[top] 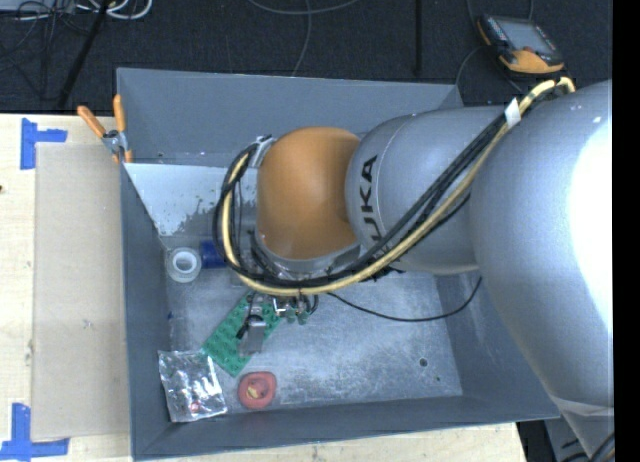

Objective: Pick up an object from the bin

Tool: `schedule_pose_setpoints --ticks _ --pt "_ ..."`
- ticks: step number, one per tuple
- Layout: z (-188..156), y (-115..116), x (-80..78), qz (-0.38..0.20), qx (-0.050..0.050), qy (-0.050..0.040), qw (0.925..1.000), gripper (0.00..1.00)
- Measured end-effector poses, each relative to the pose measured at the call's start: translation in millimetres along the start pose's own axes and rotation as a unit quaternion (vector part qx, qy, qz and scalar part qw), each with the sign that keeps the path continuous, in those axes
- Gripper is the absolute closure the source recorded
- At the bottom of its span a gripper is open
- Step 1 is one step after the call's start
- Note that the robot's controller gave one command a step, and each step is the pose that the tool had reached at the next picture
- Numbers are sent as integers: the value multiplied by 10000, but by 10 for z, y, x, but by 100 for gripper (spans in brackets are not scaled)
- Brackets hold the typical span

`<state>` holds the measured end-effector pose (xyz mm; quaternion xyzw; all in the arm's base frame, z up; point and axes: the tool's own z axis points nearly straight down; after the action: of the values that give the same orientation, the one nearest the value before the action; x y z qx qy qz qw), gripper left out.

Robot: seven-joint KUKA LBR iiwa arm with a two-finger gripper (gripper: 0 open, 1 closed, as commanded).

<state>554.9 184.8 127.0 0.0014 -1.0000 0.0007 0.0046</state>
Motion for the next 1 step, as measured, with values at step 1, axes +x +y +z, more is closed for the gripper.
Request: schedule_pose_setpoints --ticks 1 --pt "581 -340 -463 -1837 0 -36 9830 0"
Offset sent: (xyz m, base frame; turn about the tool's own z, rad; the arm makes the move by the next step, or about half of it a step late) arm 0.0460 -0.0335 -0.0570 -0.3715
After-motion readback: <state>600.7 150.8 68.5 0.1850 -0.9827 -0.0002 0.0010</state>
